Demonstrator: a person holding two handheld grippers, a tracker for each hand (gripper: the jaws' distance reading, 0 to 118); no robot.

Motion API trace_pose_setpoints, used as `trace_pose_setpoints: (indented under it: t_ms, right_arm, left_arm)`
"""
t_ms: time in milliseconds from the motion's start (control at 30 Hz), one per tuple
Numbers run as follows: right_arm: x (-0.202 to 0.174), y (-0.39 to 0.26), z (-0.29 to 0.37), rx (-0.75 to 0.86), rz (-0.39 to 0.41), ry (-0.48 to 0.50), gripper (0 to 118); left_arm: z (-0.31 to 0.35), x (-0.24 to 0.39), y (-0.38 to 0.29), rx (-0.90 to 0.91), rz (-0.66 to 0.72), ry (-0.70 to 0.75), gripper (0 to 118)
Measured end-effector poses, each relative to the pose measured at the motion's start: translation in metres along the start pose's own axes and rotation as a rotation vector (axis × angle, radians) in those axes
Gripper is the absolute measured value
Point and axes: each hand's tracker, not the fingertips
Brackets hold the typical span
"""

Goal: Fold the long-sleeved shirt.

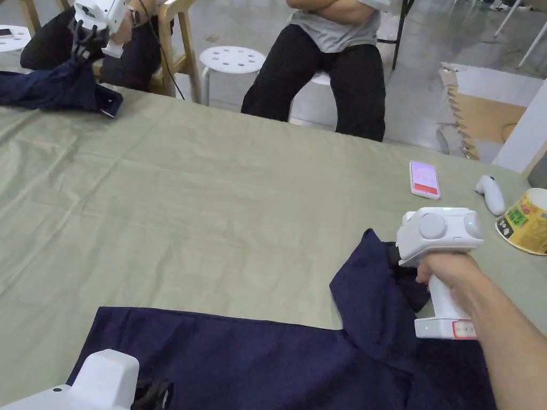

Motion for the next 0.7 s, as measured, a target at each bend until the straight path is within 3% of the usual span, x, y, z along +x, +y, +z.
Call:
trace_pose_setpoints:
  t_ms: [67,200,400,500,700]
  right_arm:
    - [0.014,0.000,0.018,0.075,-0.044,0.024,4]
    - [0.027,-0.024,0.107,0.199,-0.026,0.060,4]
    - [0.032,-0.119,0.222,0.350,-0.035,0.095,4]
    - [0.028,-0.168,0.231,0.328,-0.015,0.084,4]
    - [0.003,-0.258,0.175,0.118,-0.109,0.133,4]
  left_arm:
    - [0.012,0.000,0.001,0.013,-0.001,-0.008,5]
    - [0.036,0.004,-0.001,0.047,-0.010,-0.006,5]
    - [0.069,0.015,-0.011,0.096,-0.013,-0.046,5]
    - [0.080,0.022,-0.019,0.100,-0.033,-0.060,5]
    - [0.099,0.030,-0.035,0.096,-0.042,-0.080,5]
